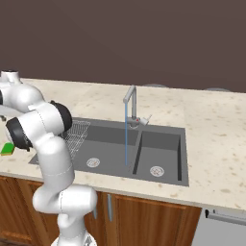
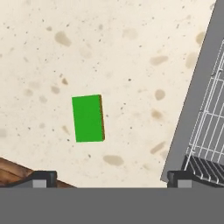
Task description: Soak the sponge with water for a few seconds and then drop it inside the sink.
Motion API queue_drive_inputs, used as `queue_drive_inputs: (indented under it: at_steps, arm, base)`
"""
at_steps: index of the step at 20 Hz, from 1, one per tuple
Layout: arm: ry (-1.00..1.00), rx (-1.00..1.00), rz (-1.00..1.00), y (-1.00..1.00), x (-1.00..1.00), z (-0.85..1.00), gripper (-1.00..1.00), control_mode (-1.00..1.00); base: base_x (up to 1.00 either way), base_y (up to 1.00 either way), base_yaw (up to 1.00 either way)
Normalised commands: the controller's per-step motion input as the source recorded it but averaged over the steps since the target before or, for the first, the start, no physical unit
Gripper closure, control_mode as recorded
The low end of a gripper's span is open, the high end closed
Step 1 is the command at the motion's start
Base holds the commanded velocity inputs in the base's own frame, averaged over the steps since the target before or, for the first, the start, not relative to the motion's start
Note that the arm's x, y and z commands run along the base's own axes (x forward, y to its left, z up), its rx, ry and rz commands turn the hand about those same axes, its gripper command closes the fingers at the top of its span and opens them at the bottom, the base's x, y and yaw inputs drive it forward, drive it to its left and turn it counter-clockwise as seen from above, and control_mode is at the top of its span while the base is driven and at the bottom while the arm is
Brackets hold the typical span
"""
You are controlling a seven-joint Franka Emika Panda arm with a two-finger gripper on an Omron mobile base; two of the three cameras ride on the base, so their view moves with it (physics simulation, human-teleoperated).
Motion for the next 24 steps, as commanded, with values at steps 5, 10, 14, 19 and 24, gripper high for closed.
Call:
queue_drive_inputs:
  at_steps: [5,10,14,19,24]
  arm:
    - [0.0,0.0,-0.11,0.26,-0.12,-0.1,-1.0,-1.0]
    - [0.0,0.0,-0.1,0.27,-0.12,-0.12,-1.0,-1.0]
    - [0.0,-0.01,-0.03,0.16,-0.03,-0.12,-1.0,-1.0]
    - [0.0,-0.09,0.0,0.17,0.0,-0.05,-1.0,-1.0]
    - [-0.01,-0.11,0.0,0.22,0.0,0.0,-1.0,-1.0]
  base:
    - [0.0,0.0,0.0]
    - [0.0,0.0,0.0]
    - [0.0,0.0,0.0]
    - [0.0,0.0,0.0]
    - [0.0,0.0,0.0]
